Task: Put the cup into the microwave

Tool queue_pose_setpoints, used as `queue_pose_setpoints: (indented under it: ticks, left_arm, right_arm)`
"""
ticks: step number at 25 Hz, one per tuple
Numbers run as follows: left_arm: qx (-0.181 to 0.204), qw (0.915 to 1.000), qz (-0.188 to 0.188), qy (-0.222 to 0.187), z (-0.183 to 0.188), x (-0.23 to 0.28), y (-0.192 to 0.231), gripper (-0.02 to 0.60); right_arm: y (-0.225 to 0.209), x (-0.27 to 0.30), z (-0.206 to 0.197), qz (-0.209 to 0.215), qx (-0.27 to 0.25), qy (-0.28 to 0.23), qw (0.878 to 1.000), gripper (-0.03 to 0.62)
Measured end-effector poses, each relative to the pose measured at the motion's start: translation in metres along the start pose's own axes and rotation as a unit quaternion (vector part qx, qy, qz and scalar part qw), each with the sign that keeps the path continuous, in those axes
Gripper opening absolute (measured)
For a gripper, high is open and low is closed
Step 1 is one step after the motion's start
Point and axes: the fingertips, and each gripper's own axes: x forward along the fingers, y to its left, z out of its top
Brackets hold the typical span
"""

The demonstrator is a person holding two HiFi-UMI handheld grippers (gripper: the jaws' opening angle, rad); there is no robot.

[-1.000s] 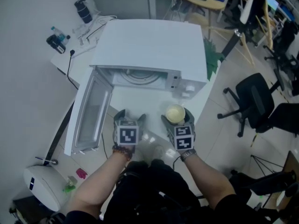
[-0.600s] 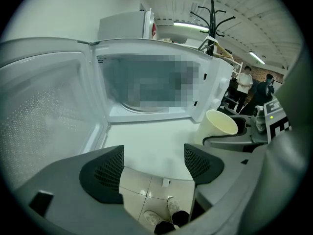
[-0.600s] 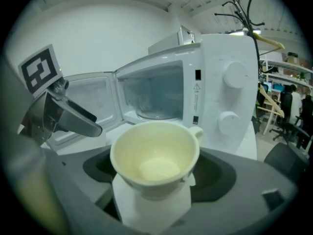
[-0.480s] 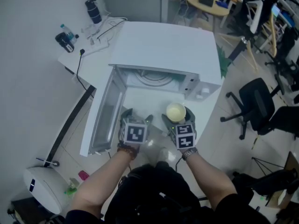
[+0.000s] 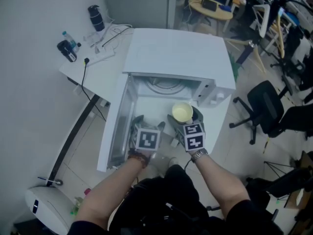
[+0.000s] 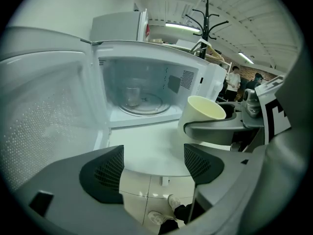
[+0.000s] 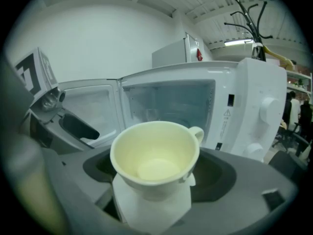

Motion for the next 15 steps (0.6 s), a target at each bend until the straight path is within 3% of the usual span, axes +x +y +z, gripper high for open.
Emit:
queue_pose_setpoints:
  ticks: [6,15]
  left_arm:
    - [0.003,0.9999,-0.010,-0.007,0.004,-0.001,0.005,0.380]
    - [-0.031,0.9993,0.000,0.020,0.000,0.007,0.014,0.380]
  right_arm:
    - [0.001,0.014,0.024,-0.001,0.001,-0.007,1.000,0.469]
    - [-0.011,0.046,0.052,0.015,0.004,-0.014,1.000,0.469]
